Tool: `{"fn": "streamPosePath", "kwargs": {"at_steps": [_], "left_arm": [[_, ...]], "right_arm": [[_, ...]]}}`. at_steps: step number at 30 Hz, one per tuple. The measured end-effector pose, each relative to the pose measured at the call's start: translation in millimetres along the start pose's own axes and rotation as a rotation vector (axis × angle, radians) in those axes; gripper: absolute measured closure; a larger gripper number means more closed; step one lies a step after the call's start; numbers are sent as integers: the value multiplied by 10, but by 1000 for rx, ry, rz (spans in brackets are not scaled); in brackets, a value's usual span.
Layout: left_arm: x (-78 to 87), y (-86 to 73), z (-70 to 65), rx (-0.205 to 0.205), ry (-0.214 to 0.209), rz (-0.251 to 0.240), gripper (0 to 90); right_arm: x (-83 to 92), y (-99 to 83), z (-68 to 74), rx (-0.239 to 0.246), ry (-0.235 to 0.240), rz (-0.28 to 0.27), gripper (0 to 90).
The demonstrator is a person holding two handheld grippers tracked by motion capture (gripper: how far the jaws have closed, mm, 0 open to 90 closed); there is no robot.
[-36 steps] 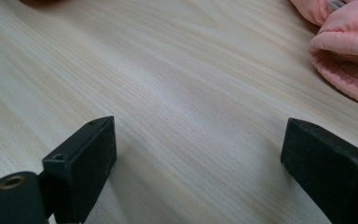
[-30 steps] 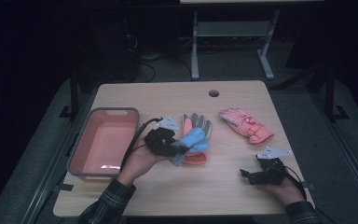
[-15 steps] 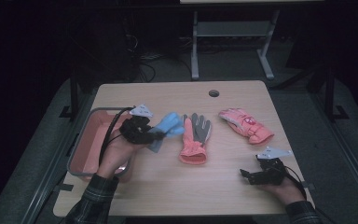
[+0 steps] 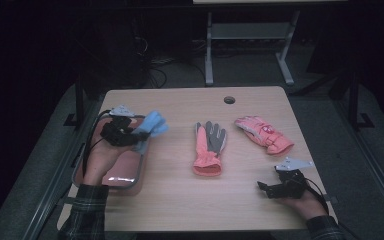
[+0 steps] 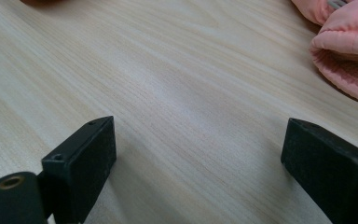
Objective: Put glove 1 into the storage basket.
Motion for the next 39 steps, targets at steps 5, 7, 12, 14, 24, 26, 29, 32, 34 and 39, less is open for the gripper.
{"fn": "streamPosePath", "kwargs": {"at_steps": [5, 7, 12, 14, 24, 26, 29, 32, 34, 39], "left_arm": [[85, -83, 215, 39, 60, -9, 725], [109, -131, 313, 54, 90, -3, 725], [93, -261, 541, 77, 160, 26, 724], [39, -314, 603, 72, 165, 42, 723], [-335, -523, 704, 83, 132, 138, 713], [-408, -559, 717, 66, 137, 171, 705], [-482, -603, 723, 79, 120, 177, 698], [-539, -642, 729, 82, 109, 192, 692], [-574, -674, 738, 79, 108, 213, 681], [-642, -752, 758, 95, 96, 254, 631]], "right_arm": [[0, 0, -1, 1, 0, 0, 95], [0, 0, -1, 1, 0, 0, 94], [0, 0, -1, 1, 1, 0, 94], [-1, 1, -2, 1, 1, 0, 94], [-4, 4, -2, 2, 4, -1, 93], [-5, 4, -2, 3, 5, -1, 94], [-4, 4, -1, 3, 4, -1, 94], [-4, 4, -1, 2, 4, -1, 94], [-4, 4, -1, 3, 5, -1, 93], [-4, 4, 2, 3, 5, -1, 93]]}}
Point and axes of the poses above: each handheld gripper's, and its own axes: x roughly backward along the jaws, y roughly out of its top, z roughly to its left, the point moved 3 cm from there along -x, roughly forward along the jaws, and after that the axes turned 4 degrees about -z, right-handed, at the moved point
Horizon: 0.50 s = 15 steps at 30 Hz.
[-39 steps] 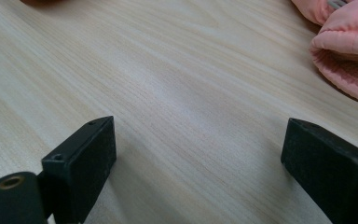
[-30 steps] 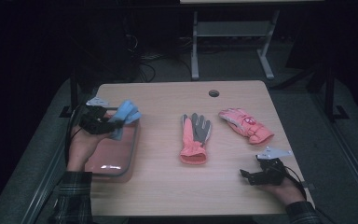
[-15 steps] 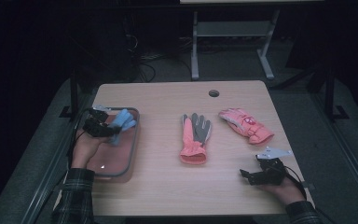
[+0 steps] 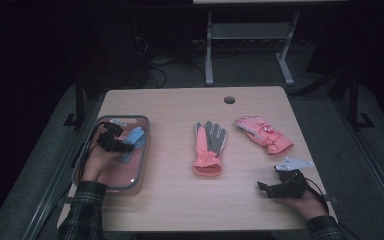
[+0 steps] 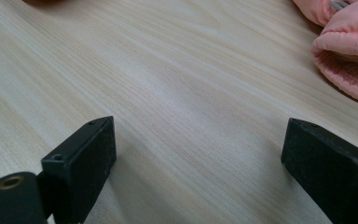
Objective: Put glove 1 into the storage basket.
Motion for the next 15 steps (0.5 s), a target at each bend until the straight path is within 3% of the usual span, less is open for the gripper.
{"fn": "streamPosePath", "kwargs": {"at_steps": [4, 10, 15], "left_arm": [[-28, -21, -2, 7, -29, 13, 496], [-9, -22, -4, -3, -15, 4, 250], [104, 22, 10, -9, 1, -43, 166]], "right_arm": [[0, 0, 1, 0, 1, 0, 93], [-1, 1, 1, 2, 2, 0, 94], [0, 0, 2, 2, 3, 0, 93]]}}
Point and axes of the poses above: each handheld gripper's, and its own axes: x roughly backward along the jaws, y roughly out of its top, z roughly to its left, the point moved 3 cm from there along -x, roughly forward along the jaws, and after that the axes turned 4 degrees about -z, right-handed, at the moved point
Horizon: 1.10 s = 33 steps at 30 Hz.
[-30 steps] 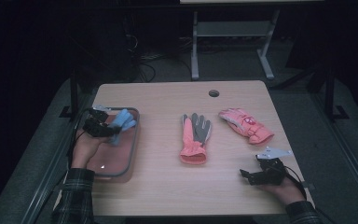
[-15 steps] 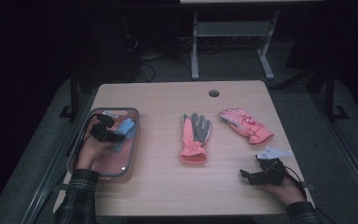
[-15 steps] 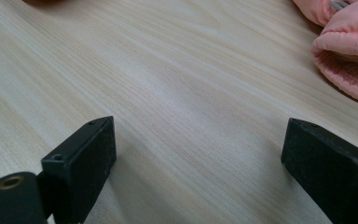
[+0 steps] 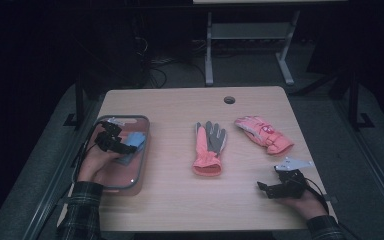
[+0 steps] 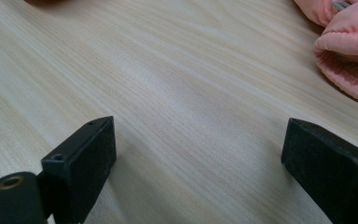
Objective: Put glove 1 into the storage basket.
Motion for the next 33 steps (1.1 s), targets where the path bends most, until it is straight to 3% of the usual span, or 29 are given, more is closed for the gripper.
{"fn": "streamPosePath", "kwargs": {"at_steps": [4, 8, 13, 18, 22, 23, 28, 33], "left_arm": [[117, 43, -16, 0, 1, -22, 159], [251, 127, -97, 11, -32, -69, 159], [409, 269, -284, -3, -94, -124, 152], [541, 430, -561, -22, -176, -187, 139], [560, 500, -746, -38, -220, -214, 136], [560, 500, -746, -38, -220, -214, 137], [526, 549, -1038, -98, -261, -195, 137], [499, 569, -1239, -117, -290, -206, 138]], "right_arm": [[0, 0, 0, 0, 0, 0, 93], [1, -1, 0, 3, 0, 1, 94], [1, -1, 0, 2, 0, 1, 93], [1, -1, -1, 3, 1, 0, 93], [1, -1, -1, 2, 1, 0, 93], [1, -1, -1, 2, 1, 0, 93], [-1, 1, -2, 5, 2, 0, 94], [-1, 0, -1, 4, 3, 0, 93]]}}
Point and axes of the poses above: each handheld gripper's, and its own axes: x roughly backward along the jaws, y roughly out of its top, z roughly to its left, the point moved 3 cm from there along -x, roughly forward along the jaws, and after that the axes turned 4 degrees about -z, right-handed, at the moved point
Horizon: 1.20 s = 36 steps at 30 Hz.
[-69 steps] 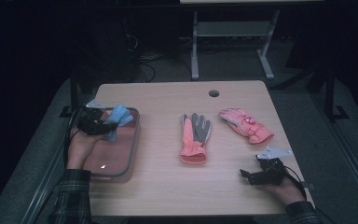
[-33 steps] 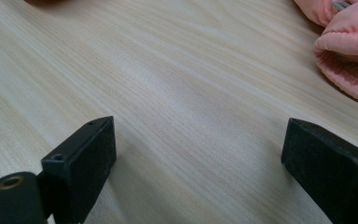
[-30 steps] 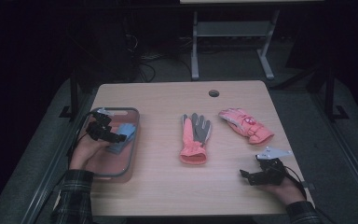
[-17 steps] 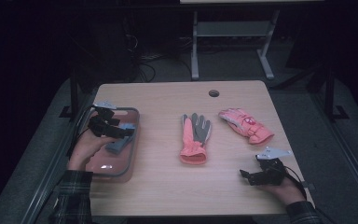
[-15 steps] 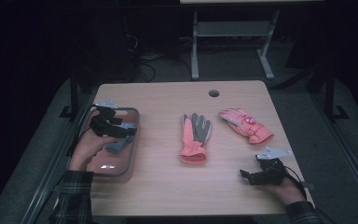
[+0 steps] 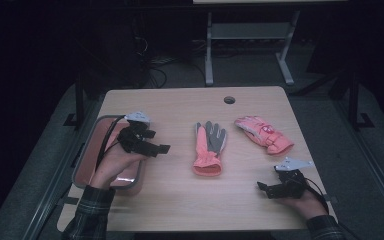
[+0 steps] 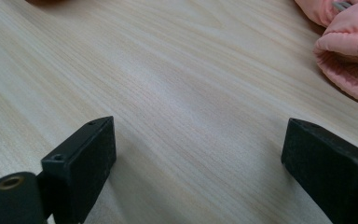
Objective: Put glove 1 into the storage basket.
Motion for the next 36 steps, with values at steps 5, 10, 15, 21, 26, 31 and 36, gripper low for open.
{"fn": "streamPosePath", "kwargs": {"at_steps": [5, 10, 15, 21, 26, 31, 36], "left_arm": [[-116, -18, -204, -26, -20, 6, 141], [-226, -102, -443, -58, -41, 1, 142], [-363, -247, -679, -93, -60, 6, 142], [-513, -408, -829, -116, -78, 4, 142], [-608, -621, -874, -126, -75, 27, 142], [-683, -786, -901, -136, -77, 37, 141], [-710, -910, -891, -152, -52, 25, 141]], "right_arm": [[2, -1, 0, 3, 0, 2, 92], [1, -1, 2, 0, 0, 2, 91], [1, -2, 2, 1, 0, 2, 91], [2, -2, 2, 2, -2, 0, 91], [5, -6, 8, -1, -9, -1, 91], [13, -11, 19, -5, -14, 3, 91], [35, 3, 32, -17, -14, 23, 142]]}}
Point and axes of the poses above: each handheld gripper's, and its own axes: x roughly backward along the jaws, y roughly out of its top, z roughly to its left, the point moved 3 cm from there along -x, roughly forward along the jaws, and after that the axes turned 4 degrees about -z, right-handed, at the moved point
